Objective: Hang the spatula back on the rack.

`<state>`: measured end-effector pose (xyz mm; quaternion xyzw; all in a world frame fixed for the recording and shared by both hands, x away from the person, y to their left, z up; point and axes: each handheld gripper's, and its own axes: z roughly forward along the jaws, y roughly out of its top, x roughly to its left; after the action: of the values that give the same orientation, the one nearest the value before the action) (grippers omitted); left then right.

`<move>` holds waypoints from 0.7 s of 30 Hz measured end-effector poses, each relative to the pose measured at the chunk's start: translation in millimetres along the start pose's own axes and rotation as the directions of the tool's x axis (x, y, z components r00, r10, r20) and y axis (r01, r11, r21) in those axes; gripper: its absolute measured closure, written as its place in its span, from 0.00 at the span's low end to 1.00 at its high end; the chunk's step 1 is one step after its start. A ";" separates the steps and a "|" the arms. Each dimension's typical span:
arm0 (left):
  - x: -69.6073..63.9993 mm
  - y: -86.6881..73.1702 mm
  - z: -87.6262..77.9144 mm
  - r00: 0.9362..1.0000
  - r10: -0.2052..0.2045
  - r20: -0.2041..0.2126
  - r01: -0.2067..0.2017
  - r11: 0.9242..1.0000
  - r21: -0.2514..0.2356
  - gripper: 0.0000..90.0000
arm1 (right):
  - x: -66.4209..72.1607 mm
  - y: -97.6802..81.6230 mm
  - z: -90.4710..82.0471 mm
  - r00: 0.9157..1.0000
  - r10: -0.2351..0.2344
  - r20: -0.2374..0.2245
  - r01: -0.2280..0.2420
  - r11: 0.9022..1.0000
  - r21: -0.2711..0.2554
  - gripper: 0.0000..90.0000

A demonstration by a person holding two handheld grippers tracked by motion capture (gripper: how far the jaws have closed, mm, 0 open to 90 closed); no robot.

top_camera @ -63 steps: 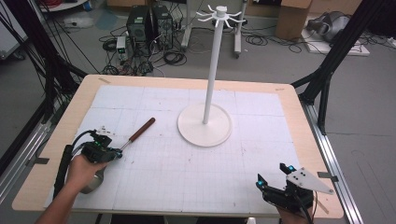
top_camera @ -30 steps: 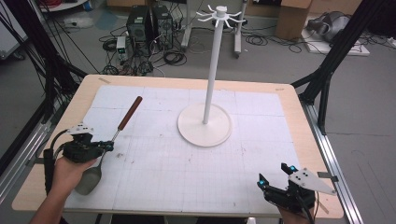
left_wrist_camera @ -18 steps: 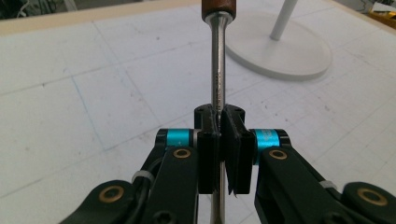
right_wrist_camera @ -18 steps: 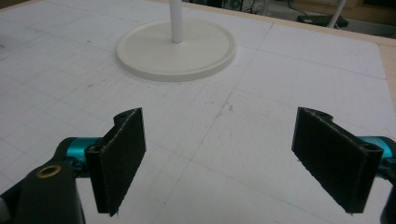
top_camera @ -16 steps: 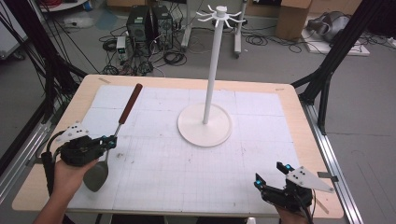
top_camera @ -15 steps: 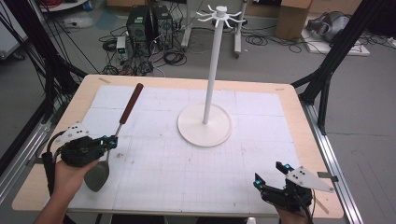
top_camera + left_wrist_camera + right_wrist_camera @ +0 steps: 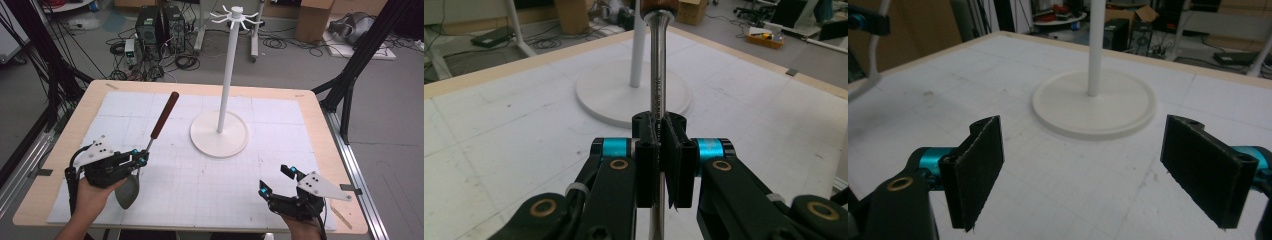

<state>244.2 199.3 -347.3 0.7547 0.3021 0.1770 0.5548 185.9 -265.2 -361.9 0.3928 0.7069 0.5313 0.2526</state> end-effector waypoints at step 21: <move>-64.1 17.1 54.1 0.995 0.090 0.046 -0.090 0.996 -0.012 0.93 | 38.6 77.2 55.1 0.974 -0.041 -0.223 0.021 0.996 -0.092 0.29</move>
<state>232.9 114.5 -344.2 0.7688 0.2540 0.1856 0.5567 229.0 -193.2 -303.3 0.3077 0.7125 0.5991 0.1965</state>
